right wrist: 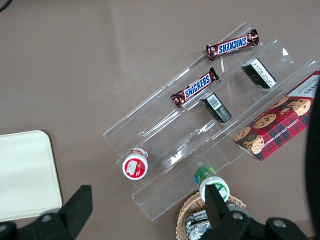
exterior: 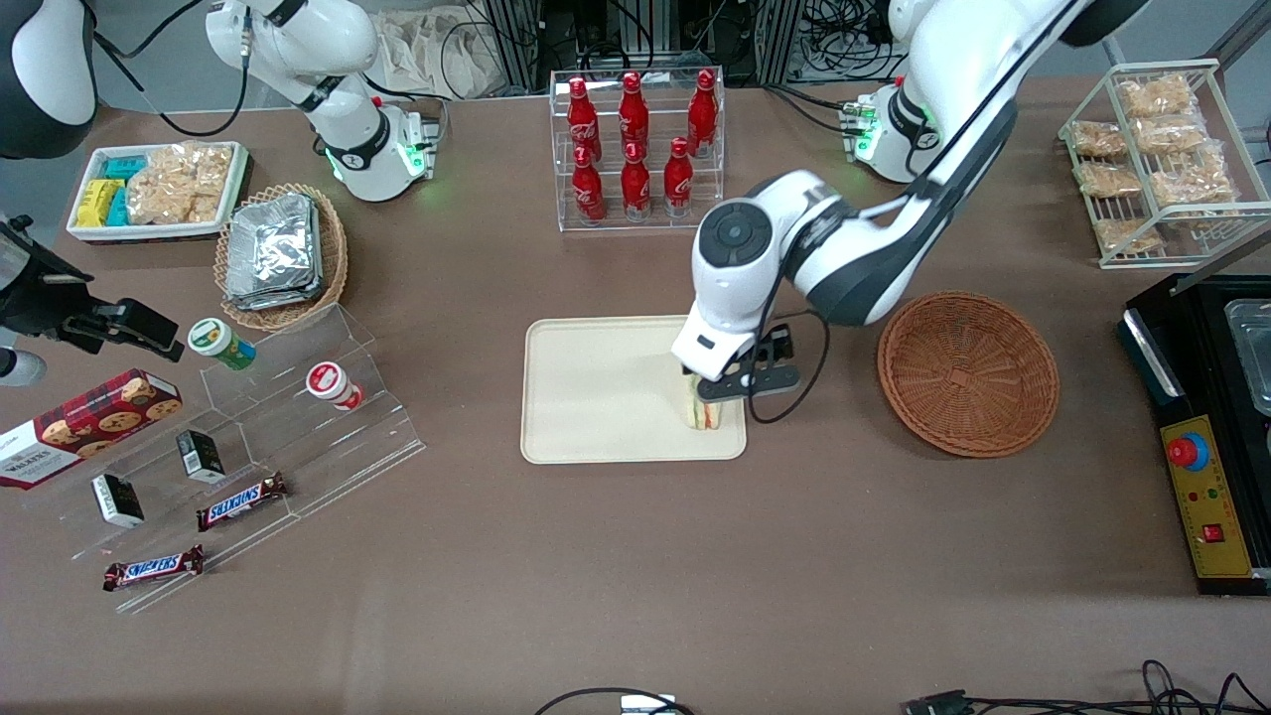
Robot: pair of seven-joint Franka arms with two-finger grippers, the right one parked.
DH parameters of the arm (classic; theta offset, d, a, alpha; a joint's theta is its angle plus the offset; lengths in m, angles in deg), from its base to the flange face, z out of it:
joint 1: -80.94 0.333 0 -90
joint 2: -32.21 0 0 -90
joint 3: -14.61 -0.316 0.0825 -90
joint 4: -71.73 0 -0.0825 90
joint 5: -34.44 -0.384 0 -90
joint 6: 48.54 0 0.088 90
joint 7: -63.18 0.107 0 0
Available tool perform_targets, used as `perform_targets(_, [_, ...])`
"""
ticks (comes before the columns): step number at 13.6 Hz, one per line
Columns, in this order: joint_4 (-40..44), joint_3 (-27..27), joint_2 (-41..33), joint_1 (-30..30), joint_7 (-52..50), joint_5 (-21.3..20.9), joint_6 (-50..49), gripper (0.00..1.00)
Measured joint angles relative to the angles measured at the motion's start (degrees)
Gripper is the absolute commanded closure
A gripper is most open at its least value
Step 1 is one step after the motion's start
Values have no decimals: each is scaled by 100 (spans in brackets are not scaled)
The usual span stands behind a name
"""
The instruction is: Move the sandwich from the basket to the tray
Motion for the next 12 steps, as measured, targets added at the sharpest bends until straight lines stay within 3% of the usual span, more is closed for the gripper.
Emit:
perform_targets(3, [283,-835,-834,-37,829,858,-860,1])
perform_targets(6, [-59,-2315,-1754,-304,2011,1607,-1074,0])
perform_targets(9, [-638,-3495,-2580,-389,3356,1846,-1073,0])
perform_targets(12, [-1061,-4293,-3113,-401,4367,2148,-1037,0])
